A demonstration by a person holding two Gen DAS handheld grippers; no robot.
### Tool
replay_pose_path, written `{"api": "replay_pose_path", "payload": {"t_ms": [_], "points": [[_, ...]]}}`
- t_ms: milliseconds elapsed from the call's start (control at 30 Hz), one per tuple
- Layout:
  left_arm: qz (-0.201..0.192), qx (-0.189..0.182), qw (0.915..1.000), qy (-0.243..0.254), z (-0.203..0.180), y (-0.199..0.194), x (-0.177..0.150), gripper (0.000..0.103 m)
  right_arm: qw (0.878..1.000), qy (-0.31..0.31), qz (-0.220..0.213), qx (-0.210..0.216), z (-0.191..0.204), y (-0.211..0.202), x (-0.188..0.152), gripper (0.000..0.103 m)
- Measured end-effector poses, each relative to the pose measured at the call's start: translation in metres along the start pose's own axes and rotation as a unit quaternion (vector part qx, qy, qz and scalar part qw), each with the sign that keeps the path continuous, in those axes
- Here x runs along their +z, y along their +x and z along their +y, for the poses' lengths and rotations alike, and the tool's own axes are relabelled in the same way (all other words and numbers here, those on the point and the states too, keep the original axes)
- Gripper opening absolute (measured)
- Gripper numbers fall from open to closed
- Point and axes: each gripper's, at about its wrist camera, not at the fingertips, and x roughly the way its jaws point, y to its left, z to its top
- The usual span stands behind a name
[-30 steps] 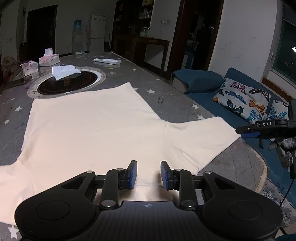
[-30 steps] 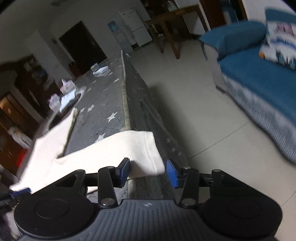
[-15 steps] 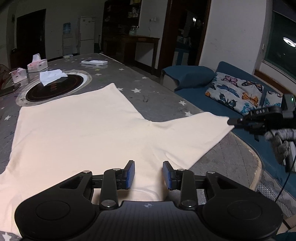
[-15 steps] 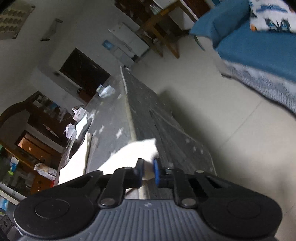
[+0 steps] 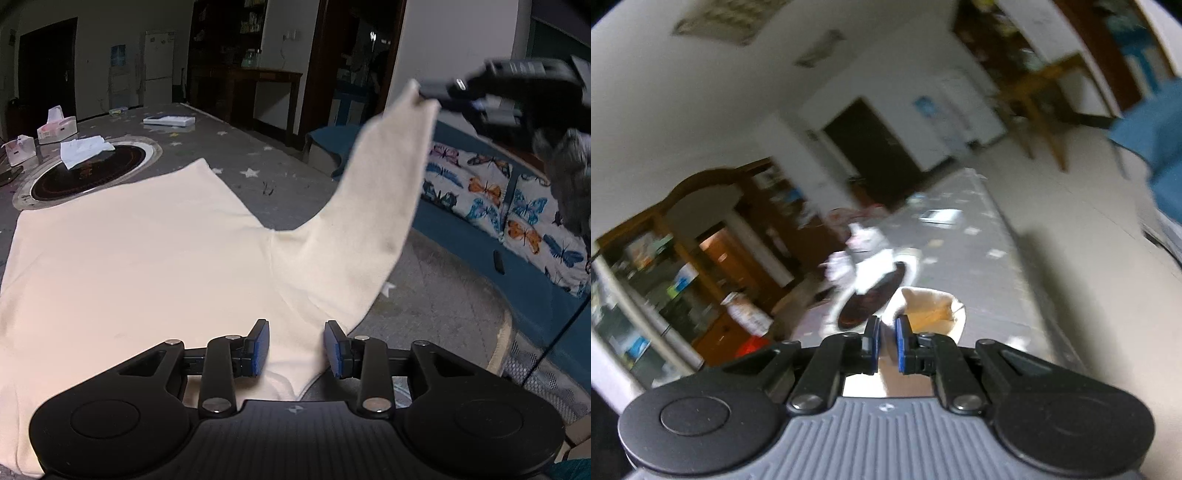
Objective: Fold clothes
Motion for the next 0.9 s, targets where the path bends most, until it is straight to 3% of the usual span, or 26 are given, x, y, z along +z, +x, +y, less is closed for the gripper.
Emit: {"api": "replay_pose_path", "payload": {"t_ms": [233, 367, 533, 700, 900], "points": [[-0.049, 0.037, 0.9968, -0.051, 0.042, -0.047, -0.009, 0.038, 0.994, -0.082, 0.025, 0.073, 0.08, 0.043, 0.028, 0.008], [-0.075, 0.059, 0.9921, -0.081, 0.067, -0.073, -0.015, 0.039, 0.986, -0.113, 0.078, 0.097, 0.118, 0.093, 0.005, 0.007], [-0.068, 0.088, 0.9857, -0.126, 0.098, -0.088, -0.036, 0.039, 0.973, -0.134, 0.155, 0.109, 0.152, 0.145, -0.047, 0.007], [-0.067, 0.091, 0.9836, -0.141, 0.109, -0.097, -0.046, 0.039, 0.963, -0.158, 0.195, 0.1, 0.164, 0.161, -0.08, 0.009], [-0.065, 0.078, 0.9868, -0.126, 0.109, -0.081, -0.028, 0.038, 0.963, -0.2, 0.179, 0.019, 0.141, 0.123, -0.075, 0.015]]}}
